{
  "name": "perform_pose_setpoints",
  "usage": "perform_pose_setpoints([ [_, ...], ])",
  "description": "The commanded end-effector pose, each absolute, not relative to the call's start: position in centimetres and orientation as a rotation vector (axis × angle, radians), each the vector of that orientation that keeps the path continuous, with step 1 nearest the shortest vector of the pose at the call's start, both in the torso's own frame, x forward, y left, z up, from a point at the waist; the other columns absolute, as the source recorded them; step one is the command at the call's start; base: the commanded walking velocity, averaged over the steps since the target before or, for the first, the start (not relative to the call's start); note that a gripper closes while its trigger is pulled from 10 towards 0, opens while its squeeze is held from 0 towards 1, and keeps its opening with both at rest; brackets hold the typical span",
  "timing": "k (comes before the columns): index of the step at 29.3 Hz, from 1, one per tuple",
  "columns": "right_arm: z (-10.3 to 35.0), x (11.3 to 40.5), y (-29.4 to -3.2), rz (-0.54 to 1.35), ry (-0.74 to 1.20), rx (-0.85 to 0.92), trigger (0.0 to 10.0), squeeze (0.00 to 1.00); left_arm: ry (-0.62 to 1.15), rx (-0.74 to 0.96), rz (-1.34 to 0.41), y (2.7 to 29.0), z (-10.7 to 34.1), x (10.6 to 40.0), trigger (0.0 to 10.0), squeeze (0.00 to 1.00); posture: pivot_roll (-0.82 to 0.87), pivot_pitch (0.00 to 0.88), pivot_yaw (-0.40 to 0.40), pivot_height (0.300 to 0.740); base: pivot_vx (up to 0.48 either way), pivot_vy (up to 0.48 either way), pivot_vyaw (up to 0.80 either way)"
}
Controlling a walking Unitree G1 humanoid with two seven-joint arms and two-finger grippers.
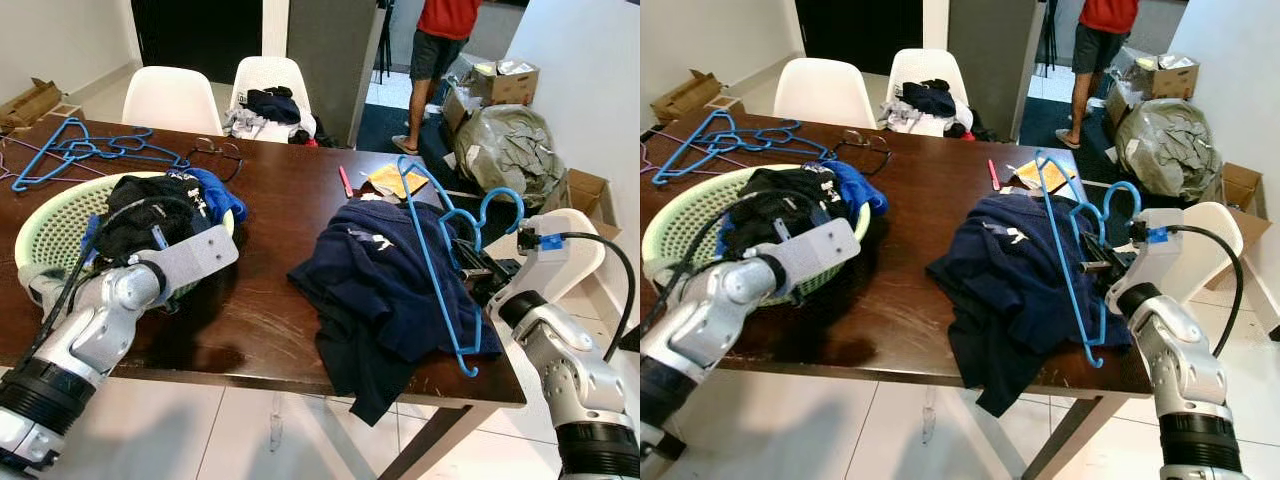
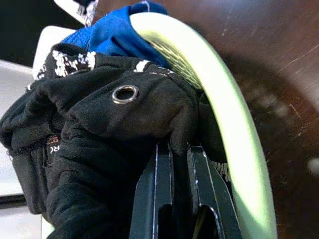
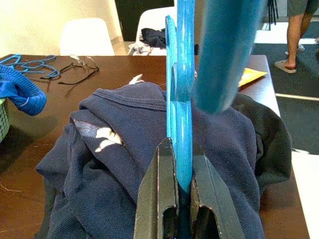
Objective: Hang hanger
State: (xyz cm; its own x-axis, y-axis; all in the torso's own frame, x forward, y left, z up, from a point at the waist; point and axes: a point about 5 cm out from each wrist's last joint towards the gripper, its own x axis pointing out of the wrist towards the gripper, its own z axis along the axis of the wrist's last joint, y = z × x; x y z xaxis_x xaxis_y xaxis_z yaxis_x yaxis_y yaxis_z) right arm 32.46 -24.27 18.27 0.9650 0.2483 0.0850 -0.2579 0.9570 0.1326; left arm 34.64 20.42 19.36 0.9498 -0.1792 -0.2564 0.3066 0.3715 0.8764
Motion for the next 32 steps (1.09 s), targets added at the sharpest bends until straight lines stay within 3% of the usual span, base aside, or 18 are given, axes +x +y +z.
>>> perform_pose_setpoints([
  [1, 17.9, 32.5, -24.4, 0.247, -0.058, 0.133, 10.0, 0.0, 0.16, 1.157, -0.332, 20.4, 18.2, 34.3, 10.0, 0.0, 0.04, 0.08, -0.098, 0.74, 0.0, 0.0, 0.0],
  [7, 17.8, 32.5, -24.3, 0.248, -0.054, 0.132, 10.0, 0.0, 0.123, 1.046, -0.282, 20.3, 19.6, 34.4, 10.0, 0.0, 0.04, 0.085, -0.099, 0.74, 0.0, 0.0, 0.0],
  [8, 17.8, 32.5, -24.3, 0.249, -0.053, 0.132, 10.0, 0.0, 0.093, 1.006, -0.249, 20.4, 20.2, 34.5, 10.0, 1.0, 0.04, 0.086, -0.099, 0.74, 0.0, 0.0, 0.0],
  [13, 17.9, 32.4, -24.3, 0.247, -0.055, 0.132, 10.0, 0.0, -0.059, 0.942, -0.071, 21.0, 22.9, 34.5, 10.0, 1.0, 0.04, 0.09, -0.096, 0.74, 0.0, 0.0, 0.0],
  [14, 17.9, 32.4, -24.4, 0.247, -0.055, 0.131, 10.0, 0.0, -0.103, 0.909, -0.038, 21.0, 23.7, 34.3, 10.0, 0.38, 0.04, 0.092, -0.095, 0.74, 0.0, 0.0, 0.0],
  [16, 17.9, 32.4, -24.4, 0.247, -0.055, 0.129, 10.0, 0.0, -0.131, 0.889, -0.018, 21.0, 24.1, 34.1, 10.0, 0.38, 0.04, 0.092, -0.095, 0.74, 0.0, 0.0, 0.0],
  [17, 17.9, 32.4, -24.5, 0.246, -0.055, 0.127, 10.0, 0.0, -0.152, 0.872, -0.008, 20.9, 24.5, 33.9, 10.0, 0.0, 0.04, 0.092, -0.095, 0.74, 0.0, 0.0, 0.0],
  [20, 18.1, 32.5, -24.7, 0.242, -0.057, 0.125, 10.0, 0.0, -0.266, 0.764, -0.063, 20.1, 26.7, 32.1, 10.0, 0.0, 0.04, 0.096, -0.097, 0.74, 0.0, 0.0, 0.0],
  [24, 18.1, 32.5, -24.8, 0.242, -0.057, 0.125, 10.0, 0.0, -0.282, 0.715, -0.079, 19.9, 27.1, 31.7, 10.0, 0.0, 0.04, 0.099, -0.099, 0.74, 0.0, 0.0, 0.0],
  [27, 18.0, 32.6, -24.6, 0.245, -0.054, 0.125, 10.0, 0.0, -0.311, 0.579, -0.027, 20.8, 28.0, 29.9, 10.0, 0.0, 0.05, 0.099, -0.102, 0.74, 0.0, 0.0, 0.0],
  [30, 18.0, 32.7, -24.5, 0.248, -0.052, 0.125, 10.0, 0.0, -0.291, 0.561, 0.009, 21.7, 27.5, 29.2, 10.0, 0.0, 0.05, 0.1, -0.102, 0.74, 0.0, 0.0, 0.0],
  [31, 18.0, 32.7, -24.6, 0.248, -0.051, 0.124, 10.0, 0.0, -0.271, 0.561, 0.012, 21.9, 26.9, 28.9, 10.0, 0.42, 0.06, 0.101, -0.103, 0.74, 0.0, 0.0, 0.0],
  [32, 18.0, 32.7, -24.6, 0.249, -0.051, 0.123, 10.0, 0.0, -0.257, 0.56, 0.011, 22.0, 26.6, 28.6, 10.0, 0.42, 0.06, 0.101, -0.103, 0.74, 0.0, 0.0, 0.0],
])
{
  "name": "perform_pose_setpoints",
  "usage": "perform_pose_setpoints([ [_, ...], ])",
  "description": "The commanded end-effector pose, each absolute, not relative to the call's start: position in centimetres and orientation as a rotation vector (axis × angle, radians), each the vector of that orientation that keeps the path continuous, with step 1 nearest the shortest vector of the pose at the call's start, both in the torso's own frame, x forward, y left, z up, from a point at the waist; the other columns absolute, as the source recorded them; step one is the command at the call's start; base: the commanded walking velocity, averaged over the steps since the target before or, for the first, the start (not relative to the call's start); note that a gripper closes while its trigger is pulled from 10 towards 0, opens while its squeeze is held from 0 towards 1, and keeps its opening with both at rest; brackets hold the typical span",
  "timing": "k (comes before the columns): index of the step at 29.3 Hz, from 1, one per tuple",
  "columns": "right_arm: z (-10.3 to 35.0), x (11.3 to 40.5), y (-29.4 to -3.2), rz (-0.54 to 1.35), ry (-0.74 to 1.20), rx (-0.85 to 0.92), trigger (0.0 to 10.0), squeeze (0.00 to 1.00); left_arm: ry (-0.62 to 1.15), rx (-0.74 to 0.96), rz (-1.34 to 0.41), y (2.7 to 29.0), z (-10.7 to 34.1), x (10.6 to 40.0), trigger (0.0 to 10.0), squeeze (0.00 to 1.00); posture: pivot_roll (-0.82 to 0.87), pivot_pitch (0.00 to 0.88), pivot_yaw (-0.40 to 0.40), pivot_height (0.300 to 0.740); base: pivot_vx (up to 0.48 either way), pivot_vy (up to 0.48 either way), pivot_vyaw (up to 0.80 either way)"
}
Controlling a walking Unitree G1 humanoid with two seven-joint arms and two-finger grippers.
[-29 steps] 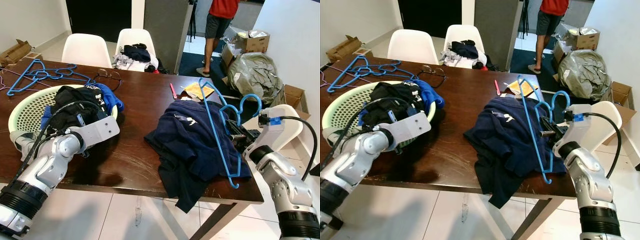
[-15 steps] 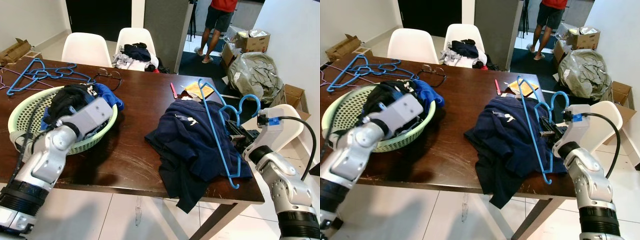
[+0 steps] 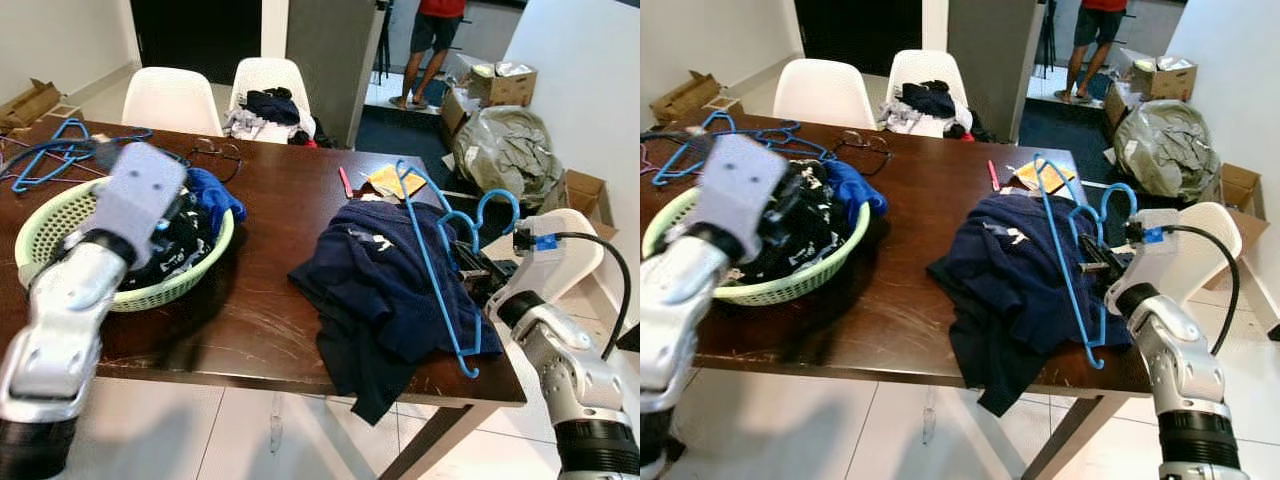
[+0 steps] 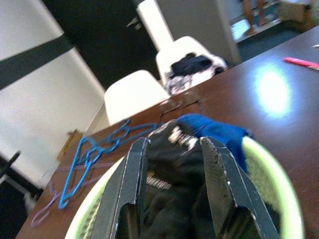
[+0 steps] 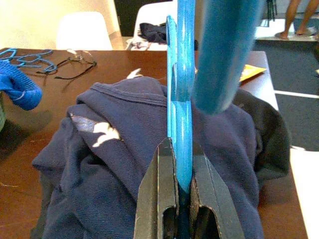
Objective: Hang hanger
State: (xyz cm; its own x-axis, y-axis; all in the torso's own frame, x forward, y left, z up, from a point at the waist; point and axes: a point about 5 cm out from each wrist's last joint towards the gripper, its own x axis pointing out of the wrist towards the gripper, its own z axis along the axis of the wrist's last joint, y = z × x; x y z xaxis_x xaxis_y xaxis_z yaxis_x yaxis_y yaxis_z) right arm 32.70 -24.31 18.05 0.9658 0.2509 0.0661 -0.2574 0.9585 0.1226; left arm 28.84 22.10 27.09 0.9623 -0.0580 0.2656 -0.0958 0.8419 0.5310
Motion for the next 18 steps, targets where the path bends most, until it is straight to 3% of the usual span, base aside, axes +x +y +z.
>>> perform_pose_setpoints([
  [1, 18.0, 32.7, -24.6, 0.249, -0.051, 0.123, 10.0, 0.0, -0.248, 0.559, 0.01, 22.1, 26.4, 28.4, 10.0, 0.42, 0.06, 0.101, -0.103, 0.74, 0.0, 0.0, 0.0],
  [4, 18.0, 32.7, -24.6, 0.249, -0.051, 0.123, 10.0, 0.0, -0.243, 0.558, 0.01, 22.1, 26.3, 28.3, 10.0, 0.42, 0.06, 0.101, -0.103, 0.74, 0.0, 0.0, 0.0],
  [5, 18.0, 32.7, -24.6, 0.249, -0.05, 0.119, 10.0, 0.0, -0.208, 0.567, -0.053, 21.8, 25.3, 28.0, 10.0, 1.0, 0.06, 0.1, -0.105, 0.74, 0.0, 0.0, 0.0],
  [9, 18.0, 32.8, -24.7, 0.247, -0.048, 0.114, 10.0, 0.0, -0.088, 0.669, -0.143, 22.2, 22.6, 26.7, 10.0, 1.0, 0.06, 0.102, -0.105, 0.74, 0.0, 0.0, 0.0],
  [10, 18.0, 32.8, -24.8, 0.244, -0.046, 0.113, 10.0, 0.0, 0.013, 0.813, -0.104, 24.6, 21.4, 25.7, 10.0, 1.0, 0.06, 0.105, -0.104, 0.74, 0.0, 0.0, 0.0],
  [17, 17.8, 32.8, -24.6, 0.245, -0.045, 0.119, 10.0, 0.0, 0.039, 0.785, -0.018, 26.8, 20.7, 26.1, 10.0, 1.0, 0.07, 0.1, -0.101, 0.74, 0.0, 0.0, 0.0],
  [18, 17.8, 32.8, -24.6, 0.246, -0.046, 0.121, 10.0, 0.0, 0.029, 0.771, -0.011, 26.7, 20.6, 26.3, 10.0, 0.48, 0.07, 0.099, -0.101, 0.74, 0.0, 0.0, 0.0],
])
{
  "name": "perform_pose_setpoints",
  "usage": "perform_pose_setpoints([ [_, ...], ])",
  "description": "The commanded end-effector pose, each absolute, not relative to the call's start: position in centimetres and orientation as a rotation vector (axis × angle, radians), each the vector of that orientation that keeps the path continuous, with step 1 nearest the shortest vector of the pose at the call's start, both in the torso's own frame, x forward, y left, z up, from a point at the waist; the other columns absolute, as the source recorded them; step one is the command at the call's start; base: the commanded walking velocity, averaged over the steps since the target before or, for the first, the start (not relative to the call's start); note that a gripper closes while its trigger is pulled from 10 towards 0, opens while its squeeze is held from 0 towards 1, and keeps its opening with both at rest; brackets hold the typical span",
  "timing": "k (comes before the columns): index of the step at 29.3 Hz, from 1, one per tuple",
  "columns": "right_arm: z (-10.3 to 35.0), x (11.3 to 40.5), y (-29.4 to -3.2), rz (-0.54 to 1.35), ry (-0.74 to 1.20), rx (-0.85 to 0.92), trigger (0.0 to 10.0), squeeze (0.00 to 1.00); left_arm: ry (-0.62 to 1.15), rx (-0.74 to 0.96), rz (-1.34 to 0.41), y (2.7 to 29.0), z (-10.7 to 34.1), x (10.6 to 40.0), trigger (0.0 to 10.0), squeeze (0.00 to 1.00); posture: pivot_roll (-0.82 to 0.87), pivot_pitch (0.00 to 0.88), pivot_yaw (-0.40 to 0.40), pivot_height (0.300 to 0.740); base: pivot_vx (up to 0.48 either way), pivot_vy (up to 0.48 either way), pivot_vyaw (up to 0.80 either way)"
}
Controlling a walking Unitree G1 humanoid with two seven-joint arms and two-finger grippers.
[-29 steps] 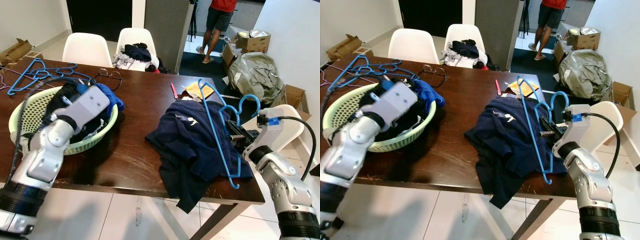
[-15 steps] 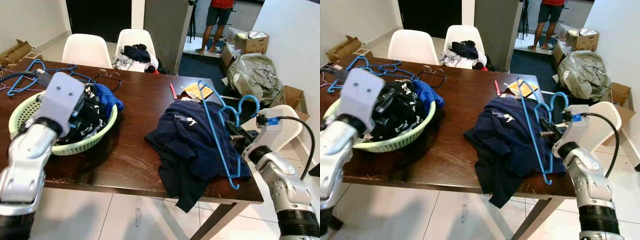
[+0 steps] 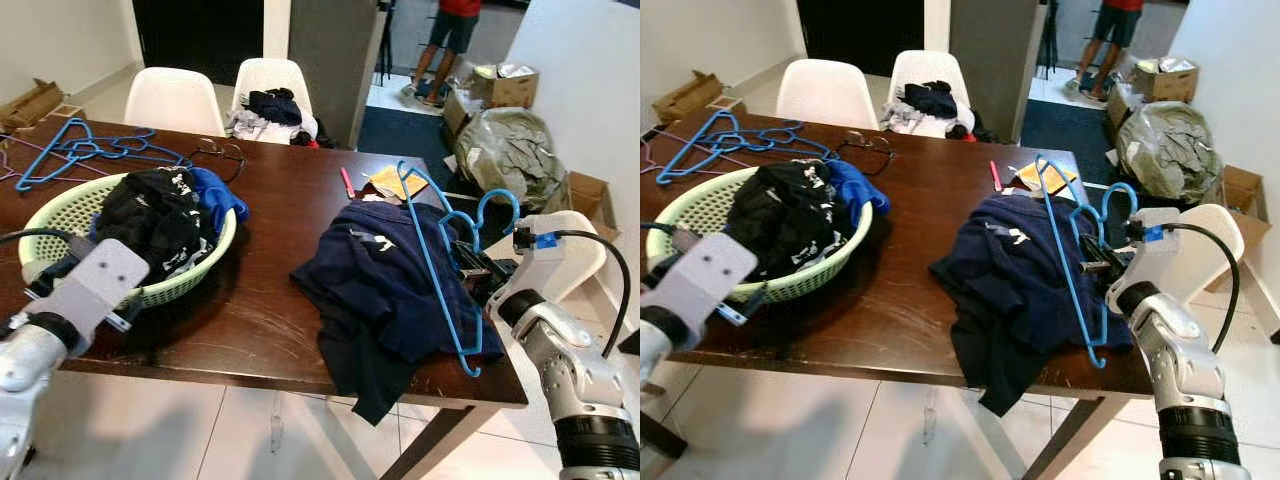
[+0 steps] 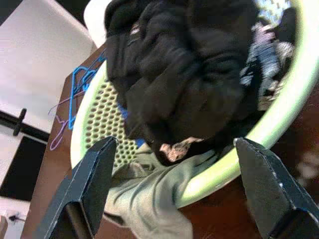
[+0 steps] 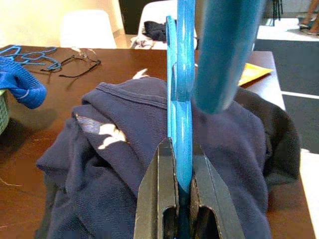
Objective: Hang hanger
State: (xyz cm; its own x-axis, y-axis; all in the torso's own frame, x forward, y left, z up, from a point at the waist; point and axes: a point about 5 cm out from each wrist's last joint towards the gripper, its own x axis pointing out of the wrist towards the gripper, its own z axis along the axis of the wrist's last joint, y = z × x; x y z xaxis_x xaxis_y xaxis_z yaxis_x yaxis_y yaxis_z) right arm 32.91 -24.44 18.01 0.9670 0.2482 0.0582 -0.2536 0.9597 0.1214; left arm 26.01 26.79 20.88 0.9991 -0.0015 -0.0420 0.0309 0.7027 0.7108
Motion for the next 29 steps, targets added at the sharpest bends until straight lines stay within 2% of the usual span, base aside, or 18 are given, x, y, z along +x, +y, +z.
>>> perform_pose_setpoints([
  [1, 17.8, 32.8, -24.5, 0.246, -0.047, 0.122, 10.0, 0.0, -0.015, 0.76, 0.007, 26.4, 21.1, 26.6, 10.0, 0.0, 0.06, 0.098, -0.102, 0.74, 0.0, 0.0, 0.0],
  [2, 17.8, 32.8, -24.5, 0.246, -0.047, 0.122, 10.0, 0.0, -0.015, 0.76, 0.007, 26.4, 21.1, 26.6, 10.0, 0.0, 0.06, 0.098, -0.102, 0.74, 0.0, 0.0, 0.0],
  [3, 17.8, 32.8, -24.5, 0.246, -0.049, 0.123, 10.0, 0.0, -0.103, 0.713, 0.06, 26.0, 22.5, 27.2, 10.0, 0.0, 0.06, 0.1, -0.101, 0.74, 0.0, 0.0, 0.0],
  [6, 17.9, 32.8, -24.6, 0.246, -0.05, 0.123, 10.0, 0.0, -0.135, 0.683, 0.08, 25.8, 23.0, 27.4, 10.0, 0.0, 0.06, 0.1, -0.099, 0.74, 0.0, 0.0, 0.0],
  [7, 17.9, 32.8, -24.6, 0.245, -0.05, 0.123, 10.0, 0.0, -0.183, 0.608, 0.098, 25.1, 23.6, 27.7, 10.0, 0.0, 0.06, 0.099, -0.099, 0.74, 0.0, 0.0, 0.0],
  [8, 17.9, 32.8, -24.6, 0.245, -0.05, 0.123, 10.0, 0.0, -0.183, 0.608, 0.098, 25.1, 23.6, 27.7, 10.0, 0.0, 0.06, 0.099, -0.099, 0.74, 0.0, 0.0, 0.0],
  [10, 17.9, 32.8, -24.7, 0.242, -0.052, 0.124, 10.0, 0.0, -0.258, 0.447, 0.105, 23.5, 24.3, 28.2, 10.0, 0.0, 0.06, 0.1, -0.101, 0.74, 0.0, 0.0, 0.0],
  [13, 17.9, 32.8, -24.7, 0.242, -0.052, 0.124, 10.0, 0.0, -0.273, 0.369, 0.081, 22.4, 24.3, 28.7, 10.0, 0.0, 0.06, 0.101, -0.103, 0.74, 0.0, 0.0, 0.0],
  [14, 17.9, 32.8, -24.7, 0.243, -0.05, 0.117, 10.0, 0.0, -0.271, 0.315, 0.051, 21.1, 24.2, 29.1, 10.0, 0.0, 0.05, 0.099, -0.1, 0.74, 0.0, 0.0, 0.0],
  [15, 17.9, 32.8, -24.7, 0.243, -0.05, 0.117, 10.0, 0.0, -0.271, 0.315, 0.051, 21.1, 24.2, 29.1, 10.0, 0.0, 0.05, 0.099, -0.1, 0.74, 0.0, 0.0, 0.0],
  [17, 18.0, 32.7, -24.8, 0.242, -0.05, 0.113, 10.0, 0.0, -0.257, 0.249, -0.002, 18.8, 23.8, 29.7, 10.0, 0.0, 0.04, 0.099, -0.098, 0.74, 0.0, 0.0, 0.0],
  [19, 18.0, 32.7, -24.9, 0.241, -0.052, 0.113, 10.0, 0.0, -0.239, 0.224, -0.005, 18.3, 23.4, 29.8, 10.0, 0.0, 0.04, 0.099, -0.098, 0.74, 0.0, 0.0, 0.0],
  [24, 18.0, 32.5, -25.0, 0.237, -0.052, 0.11, 10.0, 0.0, -0.088, 0.104, 0.141, 19.3, 21.0, 29.9, 10.0, 0.0, 0.04, 0.097, -0.092, 0.74, 0.0, 0.0, 0.0],
  [26, 18.0, 32.5, -25.0, 0.237, -0.052, 0.11, 10.0, 0.0, -0.088, 0.104, 0.141, 19.3, 21.0, 29.9, 10.0, 0.0, 0.04, 0.097, -0.092, 0.74, 0.0, 0.0, 0.0],
  [29, 17.9, 32.5, -25.1, 0.235, -0.05, 0.109, 10.0, 0.0, 0.036, 0.078, 0.295, 21.1, 19.5, 29.2, 10.0, 0.0, 0.05, 0.098, -0.091, 0.74, 0.0, 0.0, 0.0],
])
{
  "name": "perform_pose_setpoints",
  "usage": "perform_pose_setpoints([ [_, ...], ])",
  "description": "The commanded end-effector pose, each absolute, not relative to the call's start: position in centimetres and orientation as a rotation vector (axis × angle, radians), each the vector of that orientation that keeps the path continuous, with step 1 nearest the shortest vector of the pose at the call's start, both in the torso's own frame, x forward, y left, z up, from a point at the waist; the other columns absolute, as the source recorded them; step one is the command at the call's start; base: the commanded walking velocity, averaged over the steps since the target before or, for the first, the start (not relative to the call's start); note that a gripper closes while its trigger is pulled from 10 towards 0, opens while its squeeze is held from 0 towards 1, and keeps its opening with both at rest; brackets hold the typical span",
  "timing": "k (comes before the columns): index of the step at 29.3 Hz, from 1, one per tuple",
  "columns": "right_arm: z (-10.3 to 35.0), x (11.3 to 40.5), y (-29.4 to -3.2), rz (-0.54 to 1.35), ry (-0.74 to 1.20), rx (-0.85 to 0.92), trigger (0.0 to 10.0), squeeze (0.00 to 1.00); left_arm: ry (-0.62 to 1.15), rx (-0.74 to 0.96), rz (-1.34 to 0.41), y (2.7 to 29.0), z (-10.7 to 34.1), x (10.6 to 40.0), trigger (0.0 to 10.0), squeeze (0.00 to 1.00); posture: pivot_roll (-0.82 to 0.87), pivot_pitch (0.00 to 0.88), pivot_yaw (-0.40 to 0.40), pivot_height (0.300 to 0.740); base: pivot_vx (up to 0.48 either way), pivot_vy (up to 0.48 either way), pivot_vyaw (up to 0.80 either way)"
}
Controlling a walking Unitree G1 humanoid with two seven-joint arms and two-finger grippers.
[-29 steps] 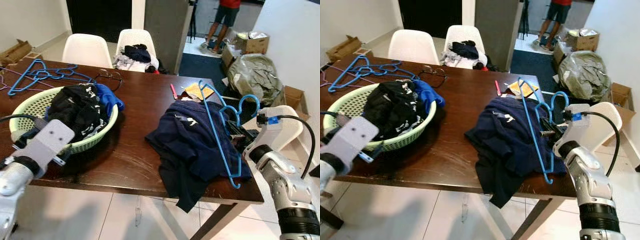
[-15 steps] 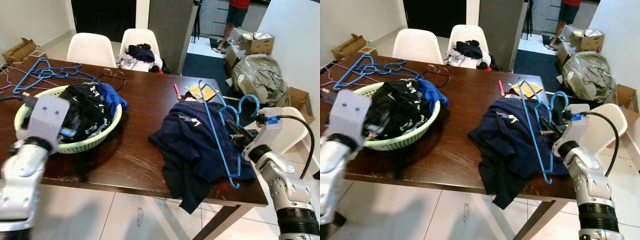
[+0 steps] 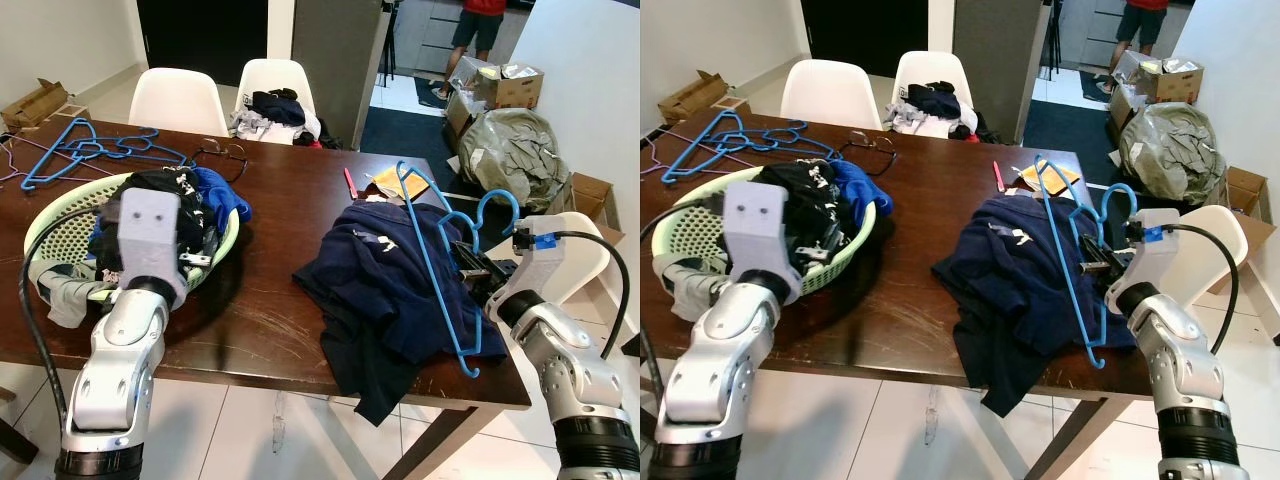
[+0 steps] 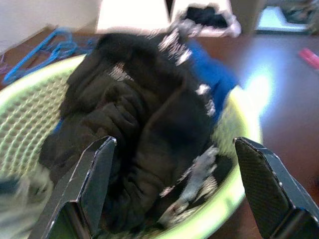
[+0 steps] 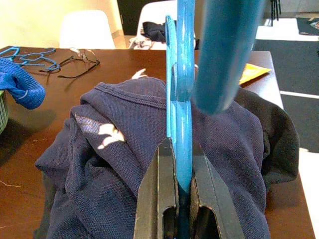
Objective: Hang hanger
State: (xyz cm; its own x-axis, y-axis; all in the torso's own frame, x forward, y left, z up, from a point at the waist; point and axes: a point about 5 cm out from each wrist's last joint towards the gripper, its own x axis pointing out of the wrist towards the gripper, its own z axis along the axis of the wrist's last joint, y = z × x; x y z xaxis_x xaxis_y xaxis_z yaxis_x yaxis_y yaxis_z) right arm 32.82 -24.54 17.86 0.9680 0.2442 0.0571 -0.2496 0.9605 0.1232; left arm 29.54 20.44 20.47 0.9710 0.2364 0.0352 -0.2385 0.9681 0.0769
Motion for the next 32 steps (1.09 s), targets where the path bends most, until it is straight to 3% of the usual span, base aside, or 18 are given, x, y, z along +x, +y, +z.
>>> perform_pose_setpoints([
  [1, 17.9, 32.5, -25.1, 0.235, -0.05, 0.109, 10.0, 0.0, 0.036, 0.078, 0.295, 21.1, 19.5, 29.2, 10.0, 0.0, 0.05, 0.098, -0.091, 0.74, 0.0, 0.0, 0.0],
  [7, 17.8, 32.6, -25.0, 0.236, -0.049, 0.112, 10.0, 0.0, 0.052, 0.095, 0.441, 23.2, 20.1, 28.1, 10.0, 0.0, 0.06, 0.102, -0.093, 0.74, 0.0, 0.0, 0.0],
  [14, 17.8, 32.6, -24.9, 0.237, -0.047, 0.117, 10.0, 0.0, -0.136, 0.199, 0.419, 22.7, 24.1, 28.4, 10.0, 0.0, 0.05, 0.106, -0.094, 0.74, 0.0, 0.0, 0.0],
  [19, 17.9, 32.5, -25.0, 0.234, -0.048, 0.114, 10.0, 0.0, -0.174, 0.185, 0.447, 22.7, 25.0, 28.0, 10.0, 0.0, 0.05, 0.107, -0.092, 0.74, 0.0, 0.0, 0.0],
  [32, 17.8, 32.6, -25.1, 0.234, -0.044, 0.116, 10.0, 0.0, 0.059, 0.183, 0.527, 24.7, 19.6, 26.4, 10.0, 0.0, 0.06, 0.112, -0.095, 0.74, 0.0, 0.0, 0.0],
])
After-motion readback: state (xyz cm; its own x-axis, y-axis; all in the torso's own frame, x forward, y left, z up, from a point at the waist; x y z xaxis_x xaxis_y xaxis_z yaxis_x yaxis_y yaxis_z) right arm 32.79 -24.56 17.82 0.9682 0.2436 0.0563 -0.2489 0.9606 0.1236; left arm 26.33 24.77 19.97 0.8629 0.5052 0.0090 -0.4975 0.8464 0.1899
